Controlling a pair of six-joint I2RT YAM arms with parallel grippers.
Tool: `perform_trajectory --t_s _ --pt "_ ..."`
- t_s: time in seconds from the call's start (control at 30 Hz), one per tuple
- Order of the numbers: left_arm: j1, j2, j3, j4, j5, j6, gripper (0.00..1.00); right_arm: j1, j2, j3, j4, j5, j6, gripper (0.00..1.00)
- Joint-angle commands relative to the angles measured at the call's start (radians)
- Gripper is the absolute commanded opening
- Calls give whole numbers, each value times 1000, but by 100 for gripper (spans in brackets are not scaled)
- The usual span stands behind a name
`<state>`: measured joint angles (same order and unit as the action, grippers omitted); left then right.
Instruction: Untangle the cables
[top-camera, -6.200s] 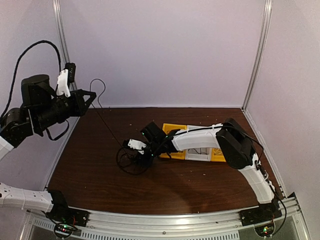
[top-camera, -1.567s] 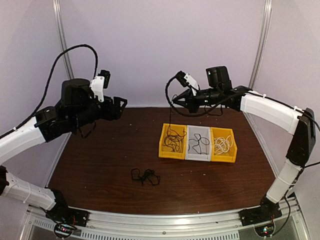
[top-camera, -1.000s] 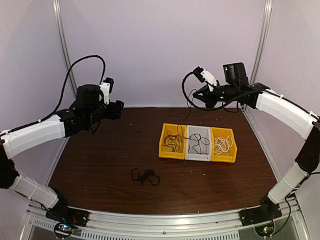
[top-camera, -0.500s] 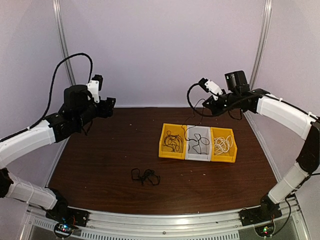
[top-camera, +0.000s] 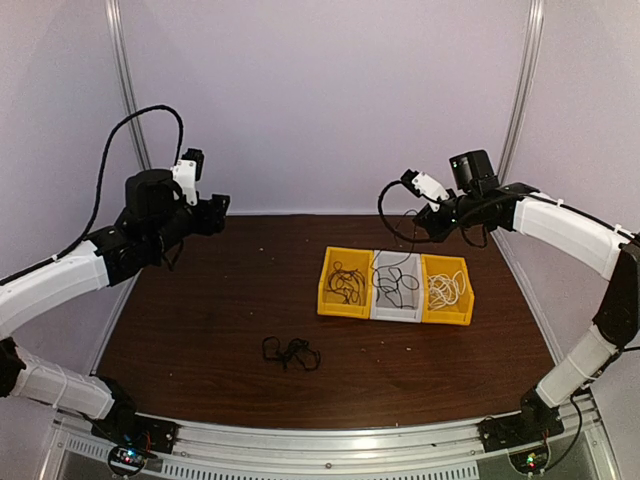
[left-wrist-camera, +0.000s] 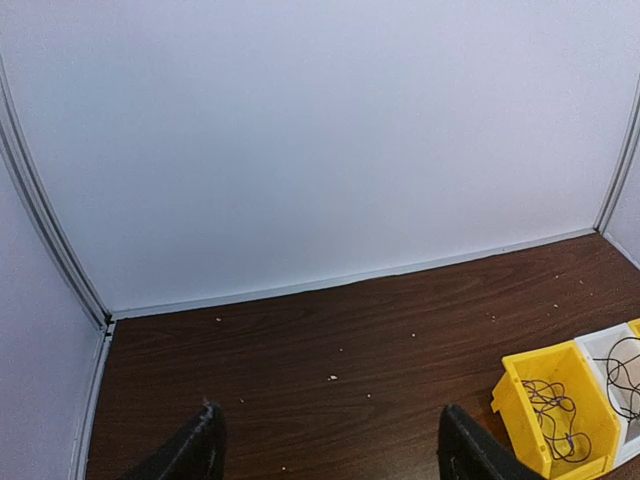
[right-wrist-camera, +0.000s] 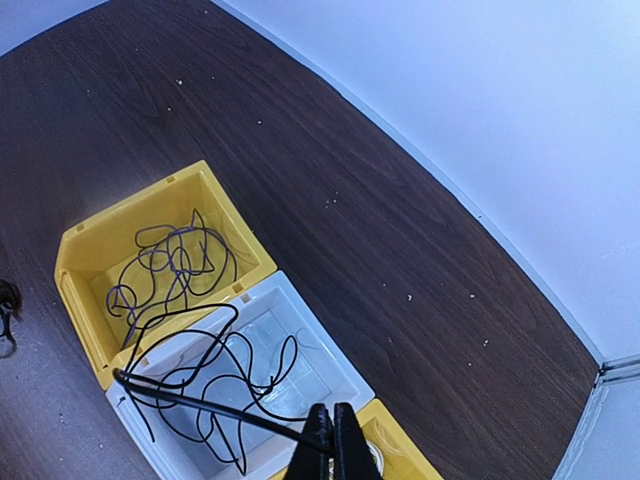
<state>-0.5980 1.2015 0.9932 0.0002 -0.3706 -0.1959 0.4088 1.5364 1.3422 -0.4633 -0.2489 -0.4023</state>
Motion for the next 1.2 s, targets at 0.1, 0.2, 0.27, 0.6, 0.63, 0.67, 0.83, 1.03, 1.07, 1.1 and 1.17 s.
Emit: perform_trajectory --t_s 0.1,0.2,0.27,0.6,0.63,0.67,0.83,1.03,1.07,1.1,1.17 --pt "3 1 0 37 4 7 74 -6 11 42 -33 36 -15 0" --pt "3 -9 -8 44 -1 4 74 -6 18 28 -29 31 -20 0" --pt "3 -8 -5 42 -8 7 74 -6 28 33 -35 27 -21 0" --pt "3 -3 0 37 -37 27 74 -5 94 -9 9 4 -2 0" --pt "3 -9 -6 45 -42 29 74 -6 107 -6 8 16 6 0" --pt "3 -12 -12 51 -53 33 74 -5 119 -4 3 28 8 0" --pt "3 -8 -3 45 -45 39 74 -14 128 -41 -10 113 -21 0" --pt "3 -1 -9 50 -45 34 74 -22 103 -92 -20 147 -30 0" --pt "3 2 -5 45 -37 34 74 -22 105 -89 -35 158 -34 0" --pt "3 4 1 39 -28 29 74 -22 104 -88 -41 173 -40 0" --pt "3 1 2 38 -22 21 74 -22 99 -98 -32 215 -44 0"
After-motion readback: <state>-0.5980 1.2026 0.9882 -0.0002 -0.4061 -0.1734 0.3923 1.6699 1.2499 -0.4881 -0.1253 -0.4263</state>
